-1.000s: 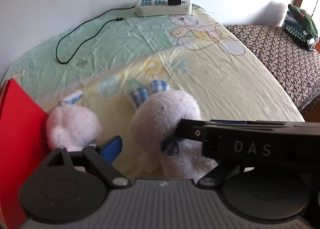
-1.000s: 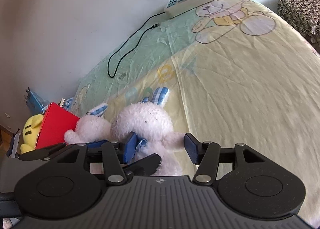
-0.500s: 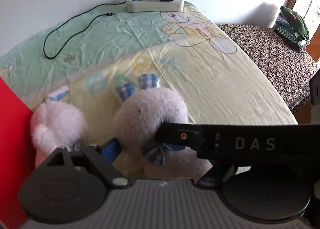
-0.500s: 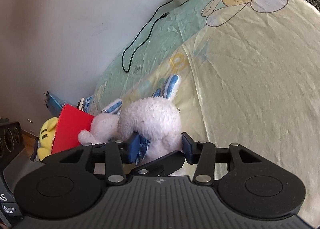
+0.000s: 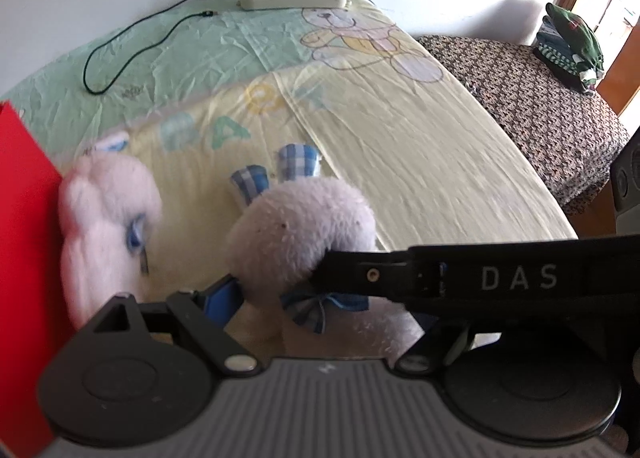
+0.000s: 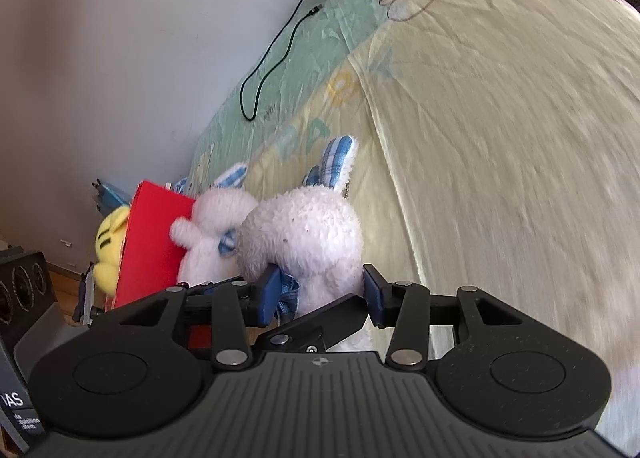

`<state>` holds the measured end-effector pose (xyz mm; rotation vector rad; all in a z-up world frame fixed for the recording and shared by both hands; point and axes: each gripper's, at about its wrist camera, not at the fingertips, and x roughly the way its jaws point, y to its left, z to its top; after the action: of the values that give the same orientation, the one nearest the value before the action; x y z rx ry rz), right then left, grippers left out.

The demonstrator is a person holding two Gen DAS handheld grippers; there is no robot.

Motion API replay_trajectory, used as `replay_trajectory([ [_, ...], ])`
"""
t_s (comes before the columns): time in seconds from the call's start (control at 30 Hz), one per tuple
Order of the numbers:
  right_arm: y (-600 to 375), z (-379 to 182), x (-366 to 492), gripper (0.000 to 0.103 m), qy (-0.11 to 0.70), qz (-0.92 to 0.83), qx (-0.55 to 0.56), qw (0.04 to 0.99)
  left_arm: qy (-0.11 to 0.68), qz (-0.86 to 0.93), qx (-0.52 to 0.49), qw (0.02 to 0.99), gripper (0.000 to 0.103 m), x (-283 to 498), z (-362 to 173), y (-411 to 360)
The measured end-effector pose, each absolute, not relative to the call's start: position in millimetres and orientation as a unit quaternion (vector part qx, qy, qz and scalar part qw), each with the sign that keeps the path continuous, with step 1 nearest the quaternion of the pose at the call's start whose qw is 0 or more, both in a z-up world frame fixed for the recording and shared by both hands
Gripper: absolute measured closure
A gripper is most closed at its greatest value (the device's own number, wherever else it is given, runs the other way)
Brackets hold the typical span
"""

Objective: Organize objects

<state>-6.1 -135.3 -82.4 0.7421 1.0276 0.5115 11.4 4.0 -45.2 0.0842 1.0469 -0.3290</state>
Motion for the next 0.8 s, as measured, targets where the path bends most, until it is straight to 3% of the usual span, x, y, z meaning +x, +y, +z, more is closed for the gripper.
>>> replay_trajectory([
  [0.8,-125,-74,-70,0.057,0.507,0.296,0.303,0.751,0.499,-0.142,0.053,0.853,0.02,-75,-35,16],
])
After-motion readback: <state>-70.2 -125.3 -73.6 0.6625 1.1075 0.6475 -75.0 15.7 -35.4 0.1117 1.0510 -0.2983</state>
